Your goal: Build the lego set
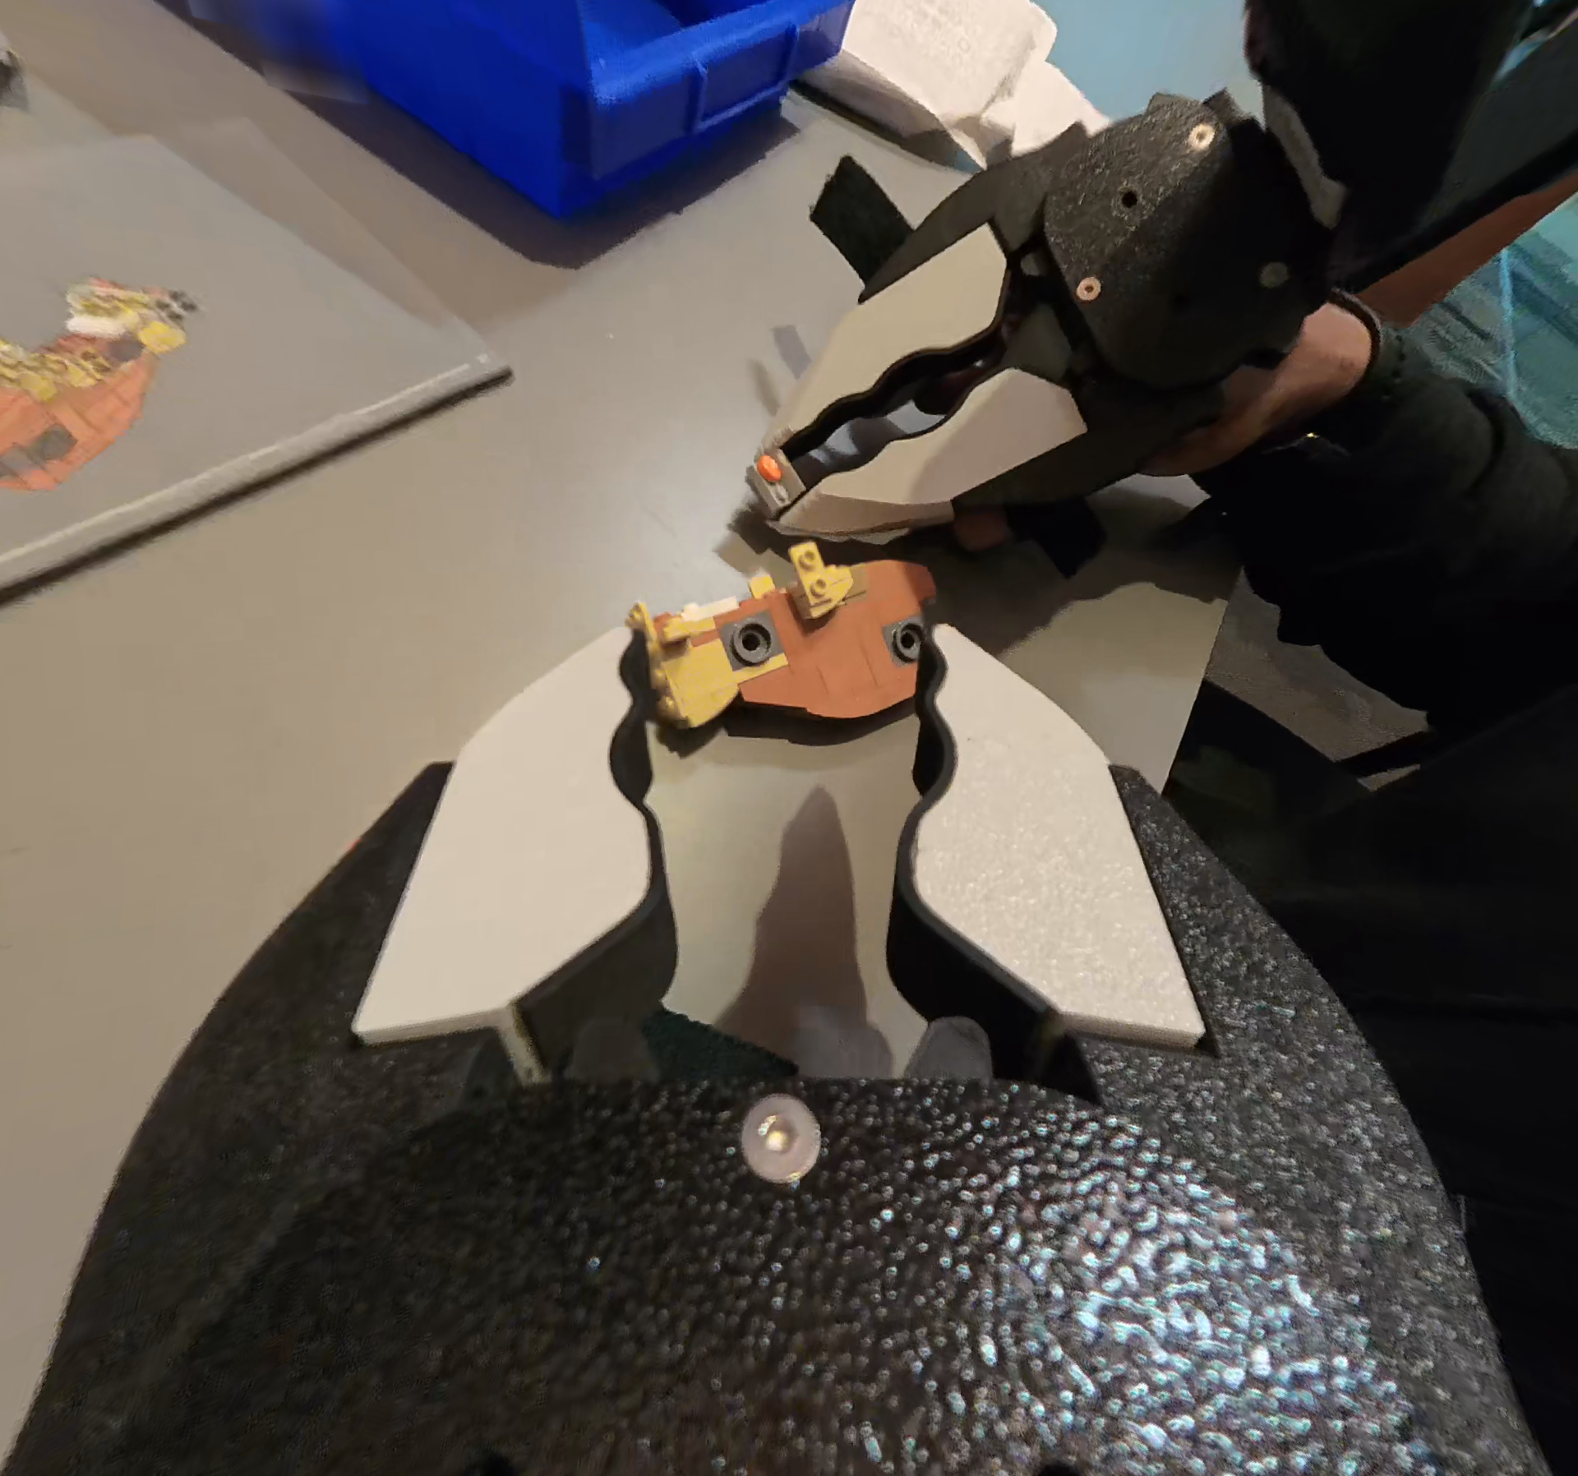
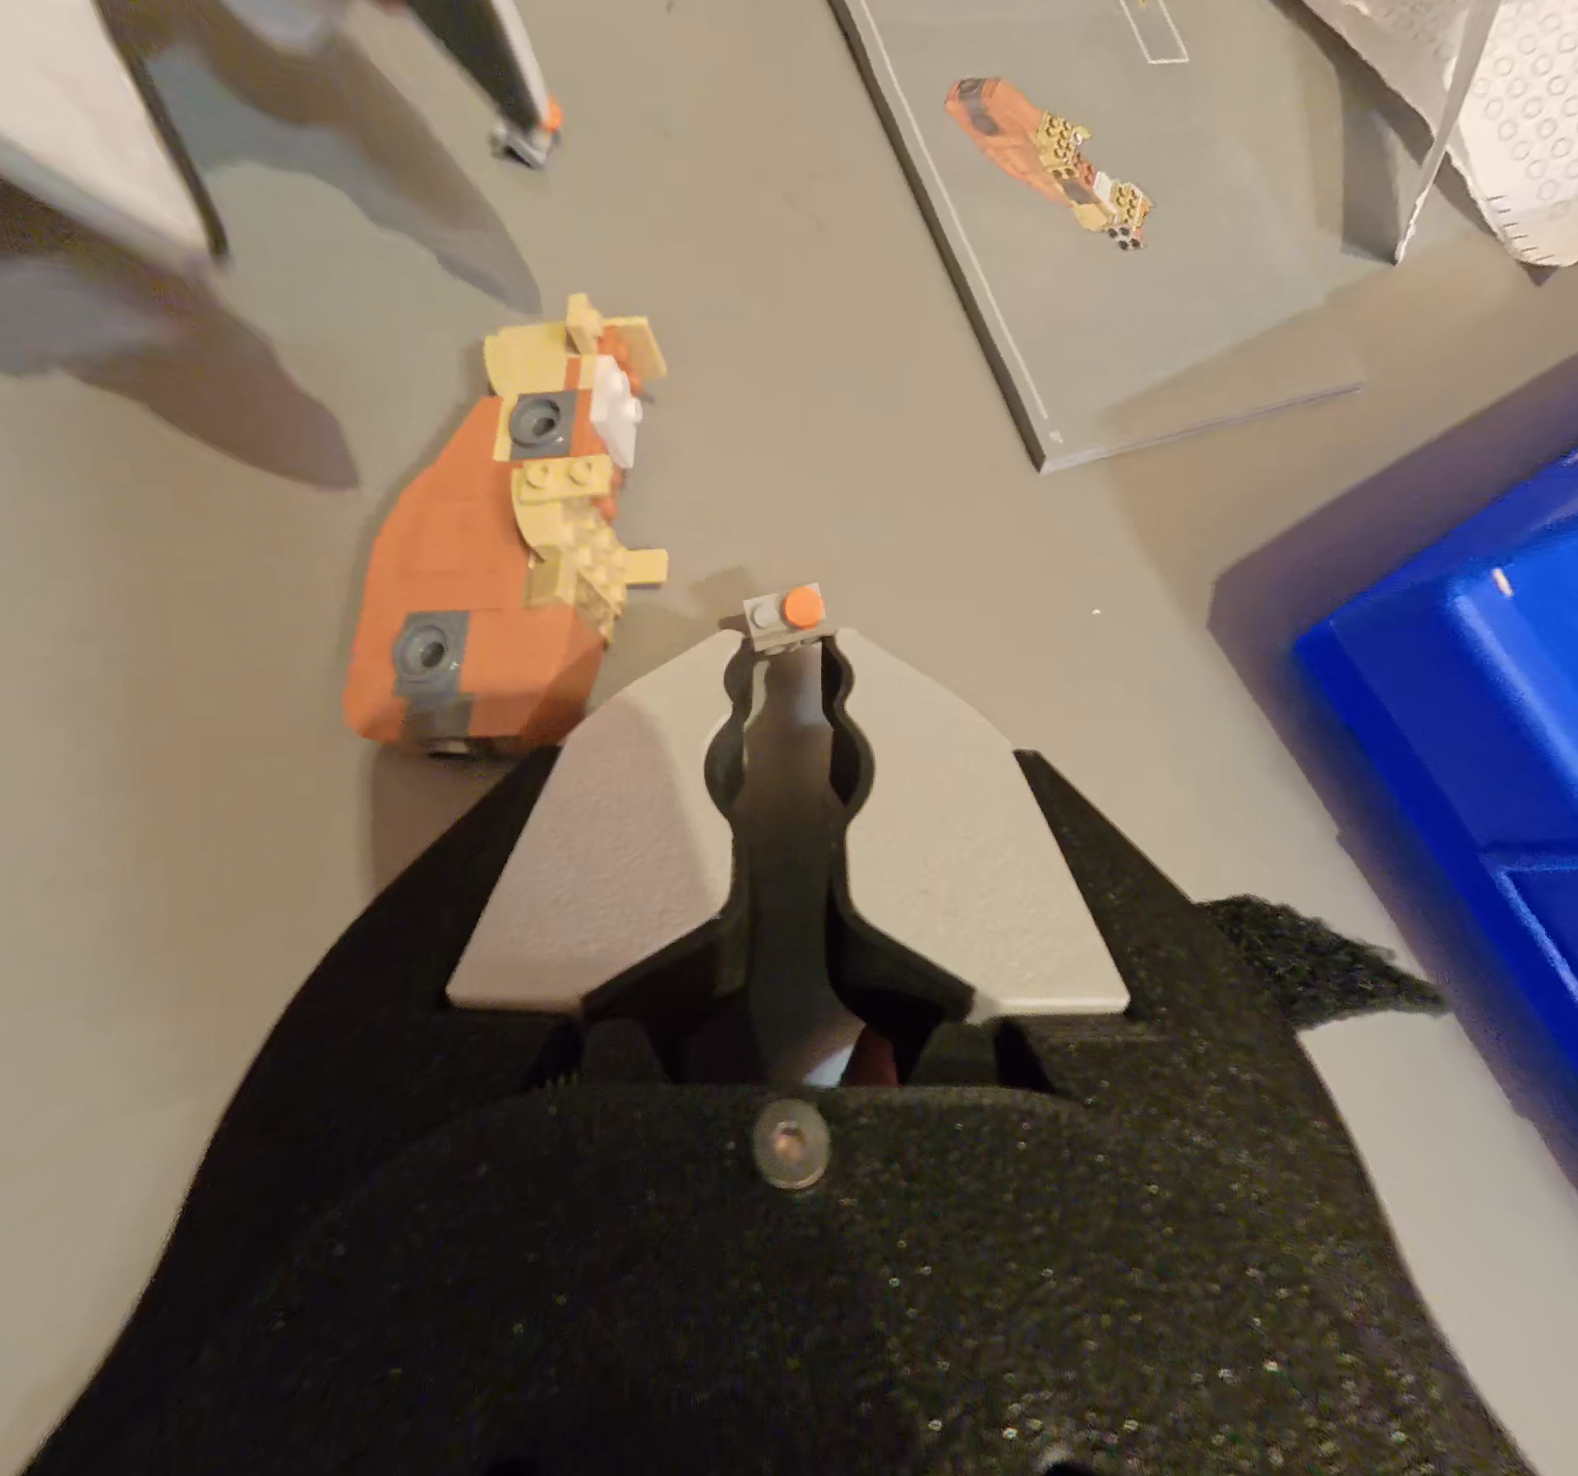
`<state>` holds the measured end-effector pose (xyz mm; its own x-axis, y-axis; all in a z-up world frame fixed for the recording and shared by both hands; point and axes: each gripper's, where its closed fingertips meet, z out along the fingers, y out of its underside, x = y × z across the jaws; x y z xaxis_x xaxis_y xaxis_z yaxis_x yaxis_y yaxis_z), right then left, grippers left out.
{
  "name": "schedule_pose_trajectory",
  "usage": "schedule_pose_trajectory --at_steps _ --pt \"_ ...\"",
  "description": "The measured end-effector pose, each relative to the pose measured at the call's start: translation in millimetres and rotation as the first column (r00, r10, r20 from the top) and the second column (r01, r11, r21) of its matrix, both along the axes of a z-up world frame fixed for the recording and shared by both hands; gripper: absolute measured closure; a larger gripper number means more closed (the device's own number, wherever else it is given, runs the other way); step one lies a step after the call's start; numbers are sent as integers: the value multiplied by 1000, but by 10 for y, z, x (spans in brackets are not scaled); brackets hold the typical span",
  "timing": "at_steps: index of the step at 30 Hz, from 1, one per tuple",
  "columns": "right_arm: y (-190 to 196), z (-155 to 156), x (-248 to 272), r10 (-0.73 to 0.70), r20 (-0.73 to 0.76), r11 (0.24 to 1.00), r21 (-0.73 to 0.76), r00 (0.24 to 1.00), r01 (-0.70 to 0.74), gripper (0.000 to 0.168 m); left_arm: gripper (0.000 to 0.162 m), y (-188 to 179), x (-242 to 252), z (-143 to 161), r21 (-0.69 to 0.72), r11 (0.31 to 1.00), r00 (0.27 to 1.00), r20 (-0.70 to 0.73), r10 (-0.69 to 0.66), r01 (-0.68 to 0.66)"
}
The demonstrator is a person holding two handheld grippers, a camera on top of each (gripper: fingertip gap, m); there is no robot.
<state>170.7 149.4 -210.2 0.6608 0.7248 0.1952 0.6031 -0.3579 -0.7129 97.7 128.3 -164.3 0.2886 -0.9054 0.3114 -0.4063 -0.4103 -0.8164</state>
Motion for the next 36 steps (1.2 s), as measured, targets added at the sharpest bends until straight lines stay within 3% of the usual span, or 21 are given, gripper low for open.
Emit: schedule_pose_trajectory --at_steps 4,6,9,11,13,16,20,27,33,36 --pt "20 6 63 5 19 1000 -3 1000 -5 153 103 189 -193 370 87 995 997 75 33 -39" --pt "29 29 76 8 12 1000 1 1000 -8 153 104 311 -341 684 97 991 978 196 70 -90" --pt "45 71 90 -1 -20 1000 10 1000 1 154 108 481 -610 1130 37 983 898 412 151 -183" --pt "53 90 95 -11 -47 1000 14 999 12 153 111 542 -722 1248 -15 975 847 493 200 -222" --pt "55 101 92 -21 -78 1000 13 997 23 153 115 529 -679 1108 -49 972 855 467 225 -229" --pt "54 120 70 -25 -116 1000 11 993 26 154 115 236 -362 428 -147 983 968 210 137 -107" --pt "56 163 43 -8 -149 1000 11 989 10 154 113 3 -129 -16 -198 978 993 83 79 -61" --pt "14 170 -36 33 -149 999 20 988 -30 154 104 107 -20 -133 -221 968 990 42 131 -119" --pt "-8 149 -78 48 -180 999 0 983 -49 154 105 50 23 -295 -48 999 993 -119 16 -22" --pt "-16 152 -74 52 -194 998 -15 980 -56 154 109 42 49 -340 -32 999 987 -156 -35 30"
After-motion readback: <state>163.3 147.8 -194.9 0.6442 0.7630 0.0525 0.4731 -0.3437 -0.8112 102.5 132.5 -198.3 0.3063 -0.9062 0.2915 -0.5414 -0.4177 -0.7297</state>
